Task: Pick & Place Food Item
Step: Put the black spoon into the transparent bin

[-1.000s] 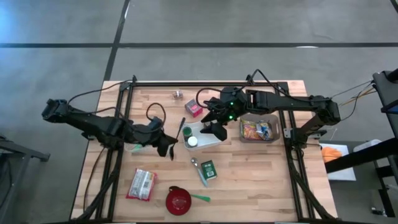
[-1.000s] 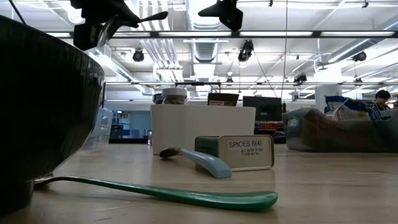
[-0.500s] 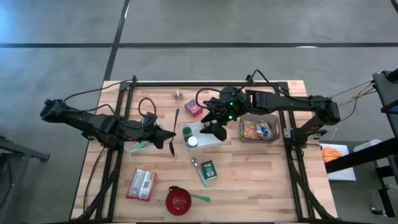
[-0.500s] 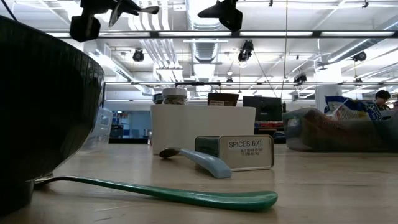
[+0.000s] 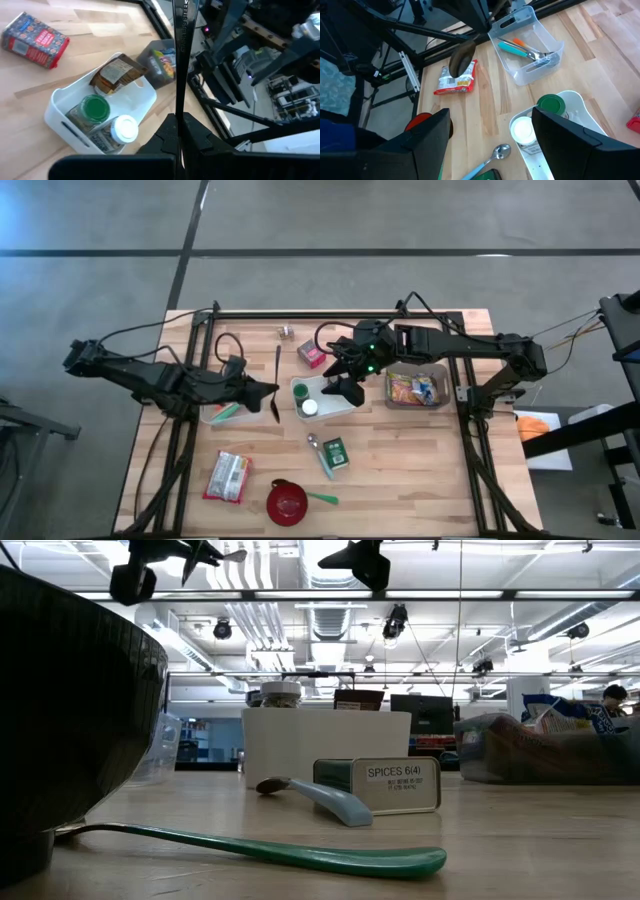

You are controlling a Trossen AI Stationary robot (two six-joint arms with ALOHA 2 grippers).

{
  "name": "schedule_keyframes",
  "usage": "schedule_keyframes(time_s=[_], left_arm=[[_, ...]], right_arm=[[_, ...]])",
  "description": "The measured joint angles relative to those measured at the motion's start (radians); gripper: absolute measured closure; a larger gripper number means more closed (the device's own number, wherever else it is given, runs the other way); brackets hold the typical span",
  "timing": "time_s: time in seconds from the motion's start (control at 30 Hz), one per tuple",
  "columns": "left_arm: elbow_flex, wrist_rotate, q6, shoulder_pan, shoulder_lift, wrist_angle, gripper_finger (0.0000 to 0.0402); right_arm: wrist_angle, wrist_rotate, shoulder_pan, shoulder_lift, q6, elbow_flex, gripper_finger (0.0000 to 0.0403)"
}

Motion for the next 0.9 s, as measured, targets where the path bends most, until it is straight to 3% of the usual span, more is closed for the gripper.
schedule_keyframes(time_s=[0.27,0.4,0.67,0.9], left_arm=[[0.001,-0.117,-0.238,-0.002,0.004,-0.065,0.0401],[0.007,-0.17,-0.52,-0.003,0.002,-0.162,0.0401],[0.005,-0.175,-1.095,-0.003,0.002,-0.343,0.0401],[0.005,-0.156,-1.466,-0.003,0.002,-0.449,0.0401]], right_arm=[[0.001,-0.001,0.0,0.0,0.0,0.0,0.0126],[0.001,-0.001,0.0,0.0,0.0,0.0,0.0126],[0.001,-0.002,0.0,0.0,0.0,0.0,0.0126],[0.001,-0.002,0.0,0.0,0.0,0.0,0.0126]])
